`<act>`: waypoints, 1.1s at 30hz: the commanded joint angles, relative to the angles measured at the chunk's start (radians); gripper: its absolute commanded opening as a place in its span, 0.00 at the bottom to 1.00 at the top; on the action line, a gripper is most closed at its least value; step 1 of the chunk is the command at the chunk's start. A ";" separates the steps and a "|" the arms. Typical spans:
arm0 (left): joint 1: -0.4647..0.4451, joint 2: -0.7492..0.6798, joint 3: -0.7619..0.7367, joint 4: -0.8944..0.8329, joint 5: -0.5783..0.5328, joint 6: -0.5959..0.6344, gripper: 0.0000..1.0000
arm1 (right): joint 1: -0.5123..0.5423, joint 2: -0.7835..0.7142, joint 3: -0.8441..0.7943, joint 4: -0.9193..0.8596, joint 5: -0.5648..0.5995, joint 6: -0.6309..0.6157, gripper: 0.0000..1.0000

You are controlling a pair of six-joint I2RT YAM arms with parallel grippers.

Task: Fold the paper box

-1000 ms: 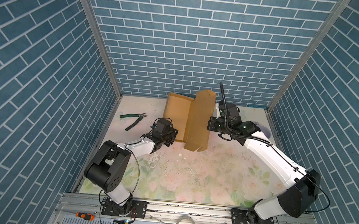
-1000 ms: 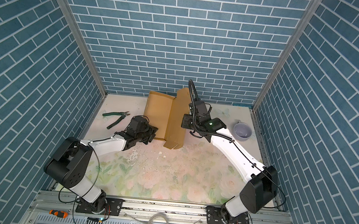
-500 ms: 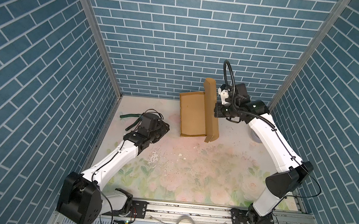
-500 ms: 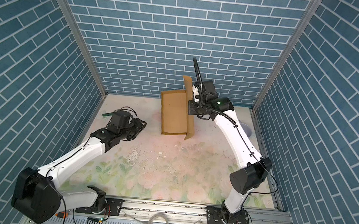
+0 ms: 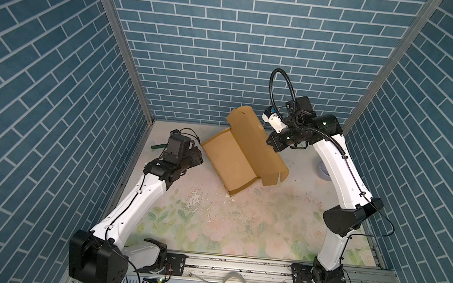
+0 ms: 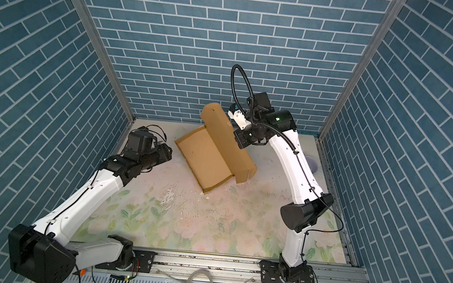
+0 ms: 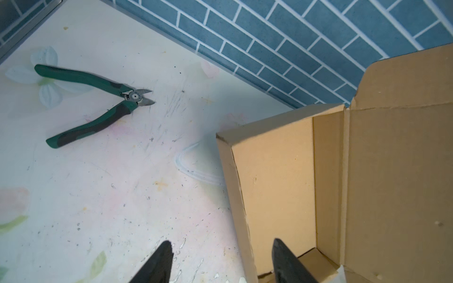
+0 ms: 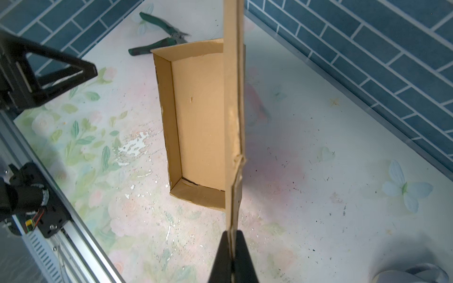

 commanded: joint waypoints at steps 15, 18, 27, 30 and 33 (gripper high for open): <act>0.029 0.081 0.038 0.090 0.357 0.325 0.68 | 0.030 0.030 0.124 -0.160 0.023 -0.404 0.00; 0.029 0.075 0.019 0.114 0.386 0.309 0.69 | 0.033 0.013 0.097 -0.158 0.008 -0.439 0.00; 0.030 0.006 -0.086 0.199 0.428 0.375 0.76 | 0.032 0.067 0.048 -0.146 0.029 -0.489 0.00; 0.042 0.018 -0.107 0.210 0.420 0.395 0.78 | 0.032 0.077 0.039 -0.137 0.034 -0.499 0.00; 0.043 0.065 -0.116 0.234 0.438 0.380 0.78 | 0.038 0.078 0.013 -0.107 0.057 -0.509 0.00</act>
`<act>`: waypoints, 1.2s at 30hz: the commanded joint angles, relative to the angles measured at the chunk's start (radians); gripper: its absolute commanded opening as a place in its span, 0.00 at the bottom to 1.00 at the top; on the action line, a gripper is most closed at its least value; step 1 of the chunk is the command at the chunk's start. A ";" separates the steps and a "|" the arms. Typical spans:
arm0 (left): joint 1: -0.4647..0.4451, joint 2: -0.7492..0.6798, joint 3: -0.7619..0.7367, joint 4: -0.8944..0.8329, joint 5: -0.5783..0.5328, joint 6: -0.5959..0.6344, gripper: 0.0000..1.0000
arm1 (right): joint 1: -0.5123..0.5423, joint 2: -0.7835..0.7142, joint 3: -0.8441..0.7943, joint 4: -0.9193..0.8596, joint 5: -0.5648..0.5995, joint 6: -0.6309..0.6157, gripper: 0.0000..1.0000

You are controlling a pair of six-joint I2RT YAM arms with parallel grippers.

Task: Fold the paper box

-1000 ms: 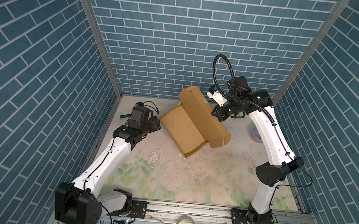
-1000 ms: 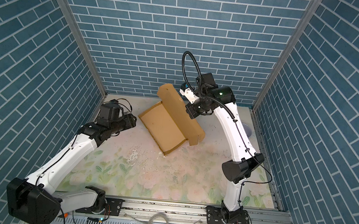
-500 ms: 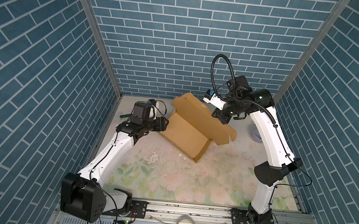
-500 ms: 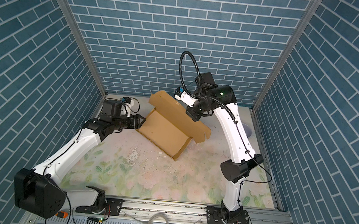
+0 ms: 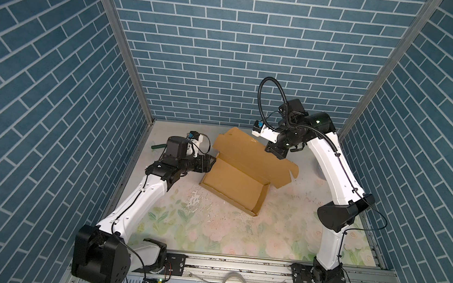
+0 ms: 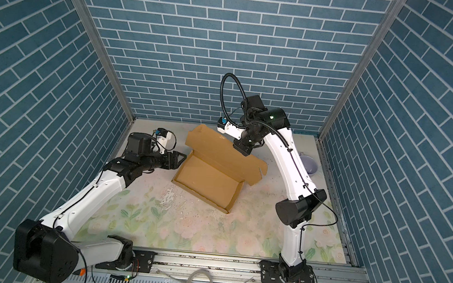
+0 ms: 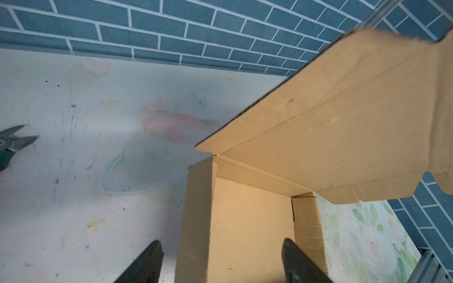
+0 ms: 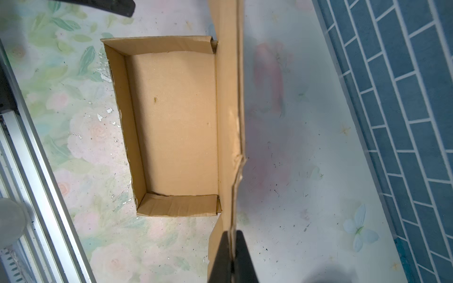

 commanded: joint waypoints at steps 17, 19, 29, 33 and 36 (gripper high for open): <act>-0.010 0.194 -0.304 0.423 0.023 -0.199 0.67 | 0.124 0.119 0.028 0.143 0.250 -0.077 0.04; -0.013 0.223 -0.318 0.442 0.021 -0.200 0.65 | 0.135 0.124 0.021 0.165 0.269 -0.078 0.09; -0.014 0.258 -0.413 0.552 0.005 -0.250 0.56 | 0.185 -0.027 -0.235 0.405 0.325 -0.002 0.31; -0.014 0.266 -0.440 0.592 -0.009 -0.275 0.55 | 0.191 -0.085 -0.244 0.452 0.277 0.075 0.35; -0.013 0.277 -0.445 0.605 -0.013 -0.287 0.55 | 0.191 -0.118 -0.240 0.470 0.229 0.156 0.37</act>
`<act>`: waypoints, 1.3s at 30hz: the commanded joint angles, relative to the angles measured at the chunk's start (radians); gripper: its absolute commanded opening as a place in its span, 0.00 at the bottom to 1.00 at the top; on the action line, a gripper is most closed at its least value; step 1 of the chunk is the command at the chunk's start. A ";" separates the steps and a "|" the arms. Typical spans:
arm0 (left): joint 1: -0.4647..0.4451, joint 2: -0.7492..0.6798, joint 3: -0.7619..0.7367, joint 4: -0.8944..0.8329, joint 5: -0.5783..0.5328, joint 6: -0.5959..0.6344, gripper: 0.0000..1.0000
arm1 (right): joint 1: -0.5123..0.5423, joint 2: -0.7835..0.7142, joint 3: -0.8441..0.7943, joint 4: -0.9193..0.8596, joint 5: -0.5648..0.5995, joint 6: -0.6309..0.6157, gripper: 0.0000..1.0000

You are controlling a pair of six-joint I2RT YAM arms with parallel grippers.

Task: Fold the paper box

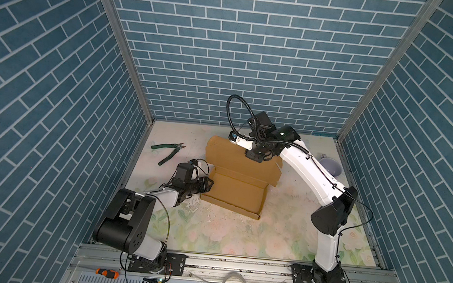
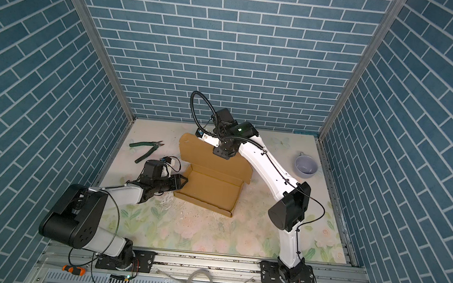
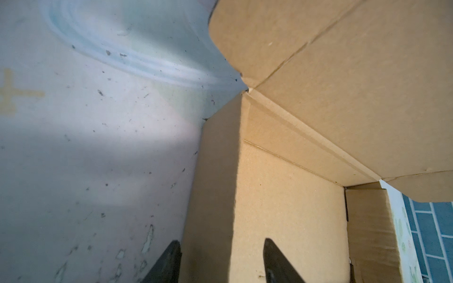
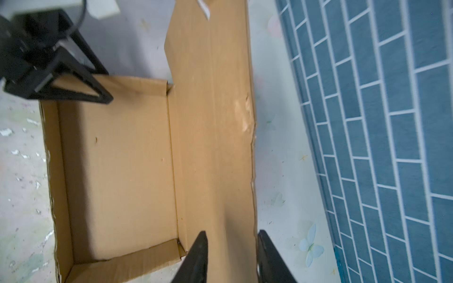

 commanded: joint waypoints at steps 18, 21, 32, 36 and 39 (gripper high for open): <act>-0.062 0.037 -0.044 0.156 -0.014 -0.153 0.51 | -0.020 -0.572 -0.801 0.428 0.094 0.909 0.40; -0.104 0.025 -0.058 0.182 -0.040 -0.188 0.51 | -0.062 -0.614 -0.922 0.435 0.066 1.024 0.40; -0.133 -0.216 -0.063 -0.051 -0.139 -0.121 0.62 | -0.281 -0.674 -1.265 0.526 -0.116 1.265 0.42; -0.129 -0.308 -0.010 -0.236 -0.216 0.018 0.67 | -0.295 -0.687 -1.321 0.596 -0.156 1.280 0.42; -0.129 -0.379 0.025 -0.360 -0.333 0.112 0.80 | -0.298 -0.713 -1.368 0.643 -0.162 1.294 0.42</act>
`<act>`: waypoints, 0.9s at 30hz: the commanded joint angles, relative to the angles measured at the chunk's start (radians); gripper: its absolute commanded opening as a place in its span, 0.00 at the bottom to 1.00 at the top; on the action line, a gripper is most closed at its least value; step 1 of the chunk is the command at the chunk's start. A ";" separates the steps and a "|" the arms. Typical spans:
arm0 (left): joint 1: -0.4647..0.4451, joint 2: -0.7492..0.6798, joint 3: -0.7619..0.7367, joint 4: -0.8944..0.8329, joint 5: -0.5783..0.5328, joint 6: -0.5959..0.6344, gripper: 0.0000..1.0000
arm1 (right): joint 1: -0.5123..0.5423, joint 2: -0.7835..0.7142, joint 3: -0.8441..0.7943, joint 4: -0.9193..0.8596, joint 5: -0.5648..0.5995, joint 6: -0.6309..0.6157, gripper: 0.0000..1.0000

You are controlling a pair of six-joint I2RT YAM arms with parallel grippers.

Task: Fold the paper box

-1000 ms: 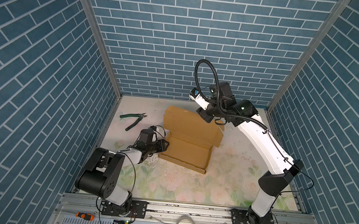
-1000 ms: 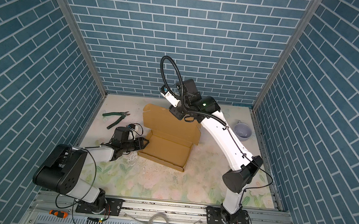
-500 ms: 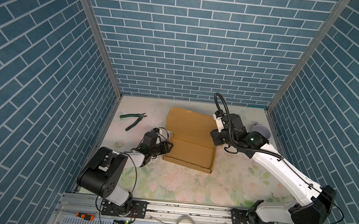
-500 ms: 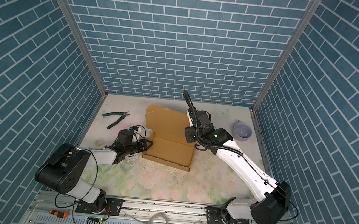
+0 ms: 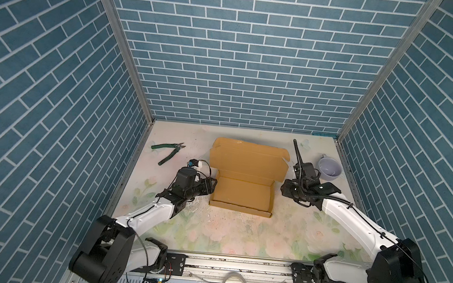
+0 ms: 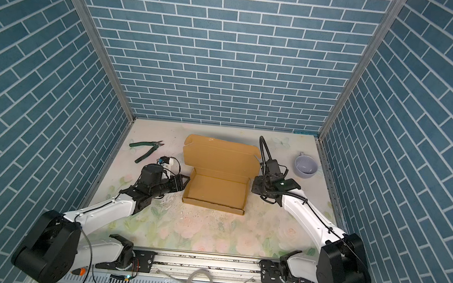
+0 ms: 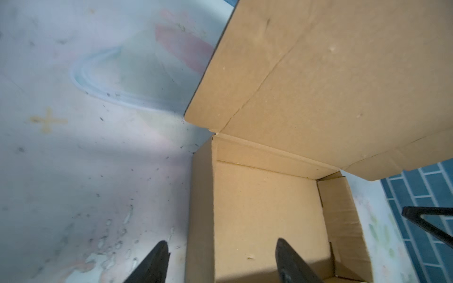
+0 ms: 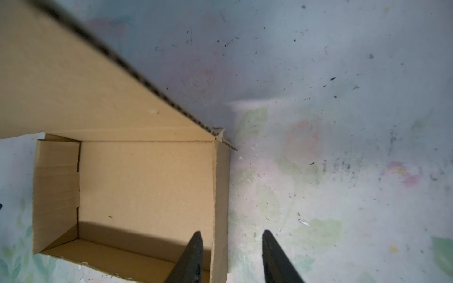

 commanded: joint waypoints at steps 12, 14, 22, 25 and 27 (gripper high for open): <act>0.032 -0.242 -0.049 -0.105 -0.215 0.068 0.91 | -0.025 0.005 -0.129 0.193 -0.173 0.115 0.43; 0.032 -0.196 -0.035 -0.106 -0.142 0.068 0.83 | -0.029 0.020 -0.135 0.217 -0.198 0.119 0.42; -0.032 0.003 -0.032 -0.018 -0.017 0.037 0.79 | -0.040 0.080 -0.146 0.267 -0.235 0.127 0.41; -0.041 0.051 -0.003 0.000 0.018 0.037 0.79 | -0.046 0.102 -0.132 0.278 -0.275 0.118 0.40; -0.047 0.075 0.024 -0.014 0.027 0.046 0.76 | -0.046 0.110 -0.119 0.265 -0.288 0.107 0.40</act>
